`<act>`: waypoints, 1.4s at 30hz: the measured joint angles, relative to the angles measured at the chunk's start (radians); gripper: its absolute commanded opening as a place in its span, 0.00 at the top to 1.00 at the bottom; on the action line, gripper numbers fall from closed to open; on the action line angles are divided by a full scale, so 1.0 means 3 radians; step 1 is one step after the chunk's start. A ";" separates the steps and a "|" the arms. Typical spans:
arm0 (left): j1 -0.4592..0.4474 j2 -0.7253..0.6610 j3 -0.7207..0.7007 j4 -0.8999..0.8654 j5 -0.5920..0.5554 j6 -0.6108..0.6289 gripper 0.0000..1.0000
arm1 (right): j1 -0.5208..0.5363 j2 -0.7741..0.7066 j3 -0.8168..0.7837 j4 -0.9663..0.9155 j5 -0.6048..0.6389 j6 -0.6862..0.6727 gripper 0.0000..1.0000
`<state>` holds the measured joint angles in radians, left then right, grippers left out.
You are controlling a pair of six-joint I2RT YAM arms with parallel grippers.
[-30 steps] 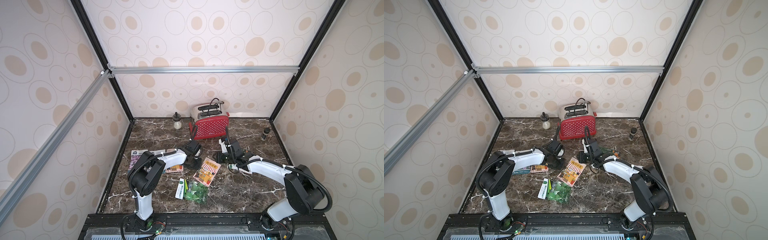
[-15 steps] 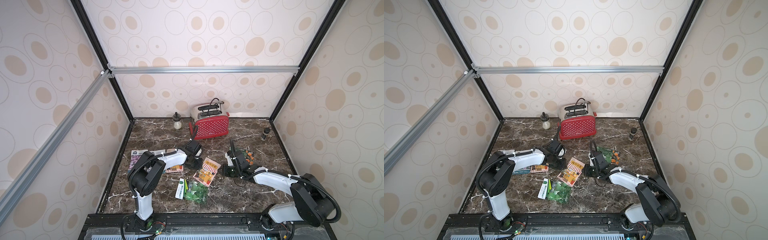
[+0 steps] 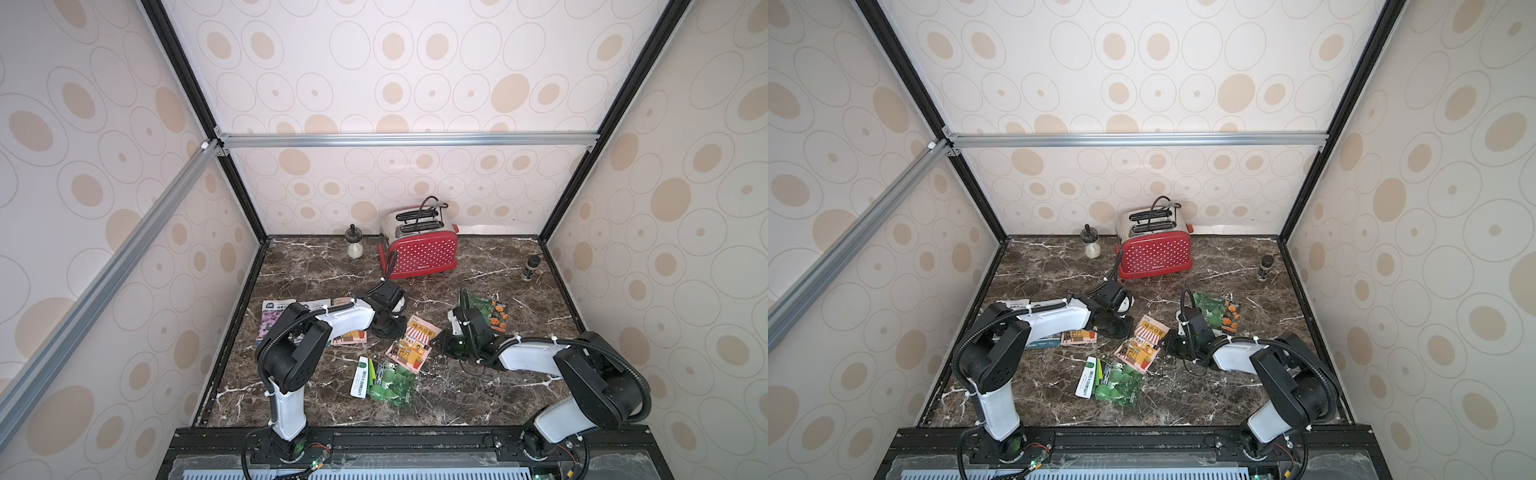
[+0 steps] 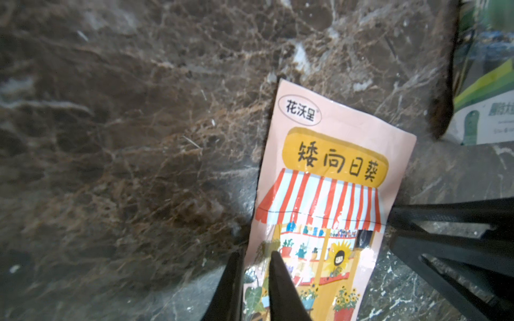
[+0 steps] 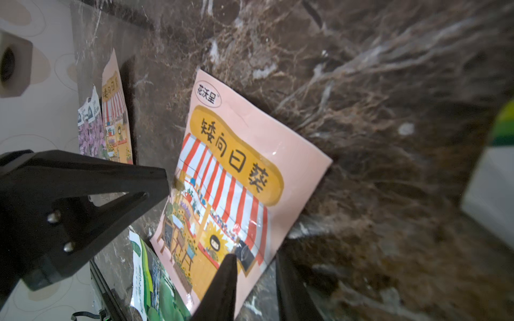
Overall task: Arrange the seed packets in a row
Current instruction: Adjust the seed packet at the center of the board.
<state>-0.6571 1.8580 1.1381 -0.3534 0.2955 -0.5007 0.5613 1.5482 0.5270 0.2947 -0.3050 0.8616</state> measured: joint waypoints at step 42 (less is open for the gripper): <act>-0.0376 -0.0108 0.0348 -0.0659 -0.0661 0.0248 0.54 | -0.0136 -0.1021 0.0643 -0.1218 0.0702 -0.0942 0.27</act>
<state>-0.7700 1.8256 1.2427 -0.5510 0.0971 -0.4263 0.5205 1.2419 0.7200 -0.0708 -0.0944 0.5789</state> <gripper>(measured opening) 0.450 0.725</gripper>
